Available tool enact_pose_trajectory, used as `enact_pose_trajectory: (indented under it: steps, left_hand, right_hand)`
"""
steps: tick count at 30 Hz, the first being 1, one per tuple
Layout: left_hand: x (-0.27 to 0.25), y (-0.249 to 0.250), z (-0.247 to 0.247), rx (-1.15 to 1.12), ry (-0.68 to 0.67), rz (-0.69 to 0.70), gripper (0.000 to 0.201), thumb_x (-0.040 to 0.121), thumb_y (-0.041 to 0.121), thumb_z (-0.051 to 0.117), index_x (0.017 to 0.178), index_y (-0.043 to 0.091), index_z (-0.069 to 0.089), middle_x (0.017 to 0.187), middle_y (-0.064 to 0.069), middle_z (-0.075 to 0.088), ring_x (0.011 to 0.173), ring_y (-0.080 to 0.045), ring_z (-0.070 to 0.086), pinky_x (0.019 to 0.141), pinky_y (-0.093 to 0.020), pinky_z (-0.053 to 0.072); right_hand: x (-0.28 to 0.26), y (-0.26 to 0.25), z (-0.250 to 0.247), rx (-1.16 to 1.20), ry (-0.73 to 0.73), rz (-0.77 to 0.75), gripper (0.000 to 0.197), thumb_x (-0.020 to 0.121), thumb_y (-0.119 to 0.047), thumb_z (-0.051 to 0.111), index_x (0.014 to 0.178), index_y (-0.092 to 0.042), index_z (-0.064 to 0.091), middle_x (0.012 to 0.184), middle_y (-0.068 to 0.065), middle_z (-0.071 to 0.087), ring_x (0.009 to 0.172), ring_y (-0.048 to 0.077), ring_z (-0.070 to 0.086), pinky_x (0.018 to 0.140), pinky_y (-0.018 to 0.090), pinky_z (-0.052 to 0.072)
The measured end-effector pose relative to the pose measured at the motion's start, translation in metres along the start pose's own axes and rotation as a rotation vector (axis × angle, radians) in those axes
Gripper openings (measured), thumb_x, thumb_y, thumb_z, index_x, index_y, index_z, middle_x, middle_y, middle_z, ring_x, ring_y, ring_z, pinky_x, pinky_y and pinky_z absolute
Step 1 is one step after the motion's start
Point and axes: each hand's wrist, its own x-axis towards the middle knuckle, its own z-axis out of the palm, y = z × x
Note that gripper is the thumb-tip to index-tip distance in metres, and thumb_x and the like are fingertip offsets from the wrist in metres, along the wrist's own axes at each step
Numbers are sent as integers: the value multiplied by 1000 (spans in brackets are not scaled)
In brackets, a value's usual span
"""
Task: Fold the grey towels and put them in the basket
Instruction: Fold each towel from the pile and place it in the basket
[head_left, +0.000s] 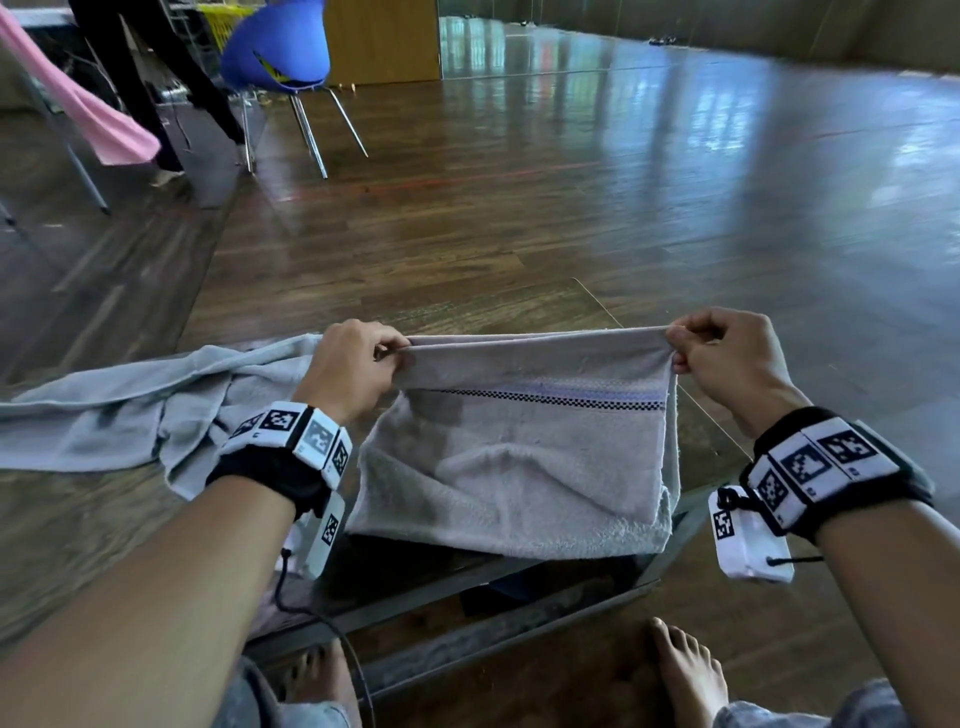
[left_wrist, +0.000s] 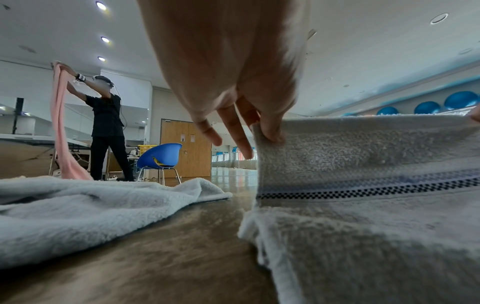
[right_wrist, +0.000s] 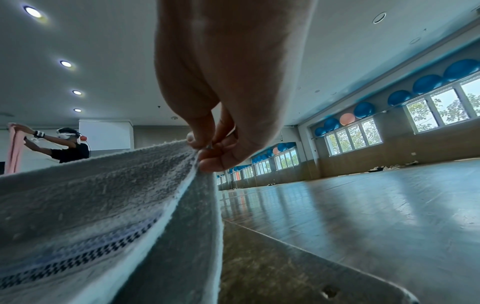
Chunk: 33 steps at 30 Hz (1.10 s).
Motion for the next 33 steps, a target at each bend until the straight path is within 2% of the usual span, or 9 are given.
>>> enact_pose_trajectory:
  steps: [5, 8, 12, 18, 21, 23, 26, 31, 33]
  left_hand:
    - [-2, 2, -6, -92, 65, 19, 13, 81, 7, 77, 90, 16, 81, 84, 2, 77, 71, -11, 66, 67, -17, 47]
    - [-2, 3, -9, -154, 51, 31, 12, 82, 16, 79, 91, 25, 79, 80, 8, 74, 72, -8, 65, 67, -21, 52]
    - [0, 3, -10, -199, 19, 26, 19, 82, 21, 80, 96, 32, 74, 80, 9, 70, 72, -6, 62, 66, -18, 50]
    - [-2, 6, -7, -226, -41, 20, 10, 81, 23, 81, 84, 28, 73, 69, 5, 66, 63, -11, 60, 59, -24, 51]
    - [-6, 6, 3, -162, -183, -5, 15, 80, 20, 82, 84, 25, 68, 65, 6, 62, 58, -7, 54, 60, -25, 46]
    - [-10, 5, 12, -149, -251, -37, 22, 78, 17, 83, 84, 18, 62, 66, 1, 62, 58, -10, 53, 62, -30, 48]
    - [-11, 0, 21, -131, -216, -107, 25, 75, 17, 86, 77, 12, 61, 71, -9, 65, 60, -15, 55, 62, -36, 51]
    - [-5, -4, 28, -156, -98, -207, 22, 71, 17, 88, 70, 12, 66, 66, -5, 68, 63, -20, 65, 59, -33, 54]
    - [-3, -4, 28, -155, -104, -247, 23, 69, 14, 89, 72, 10, 67, 68, -6, 69, 64, -19, 64, 60, -31, 52]
  right_hand:
    - [1, 2, 0, 7, -6, 25, 15, 88, -11, 76, 78, -20, 73, 68, -1, 72, 62, 16, 70, 82, 46, 63]
    - [3, 5, -1, 0, -11, 41, 14, 89, -10, 76, 78, -19, 72, 62, -3, 71, 59, 13, 69, 79, 44, 64]
    - [6, 12, -1, -33, -26, 50, 15, 89, -10, 76, 77, -19, 72, 63, -7, 72, 56, 9, 69, 77, 42, 64]
    - [4, 20, 0, -130, -70, 81, 13, 87, -11, 76, 77, -18, 72, 65, 1, 73, 70, 23, 73, 81, 49, 63]
    - [-4, 21, 4, -242, -126, 80, 13, 89, -14, 76, 77, -19, 71, 67, 1, 73, 72, 20, 71, 67, 36, 62]
    - [-10, 20, 6, -335, -190, 73, 12, 90, -17, 75, 79, -20, 71, 71, 1, 72, 67, 15, 67, 55, 22, 51]
    - [-14, 19, 10, -385, -231, 87, 9, 92, -18, 73, 84, -14, 71, 82, 7, 71, 72, 20, 66, 59, 25, 51]
    - [-14, 19, 13, -408, -197, 120, 11, 94, -19, 71, 85, -13, 71, 86, 10, 70, 68, 18, 62, 48, 19, 41]
    - [-14, 20, 14, -408, -189, 134, 12, 94, -19, 71, 83, -12, 70, 87, 12, 70, 71, 22, 66, 50, 19, 44]
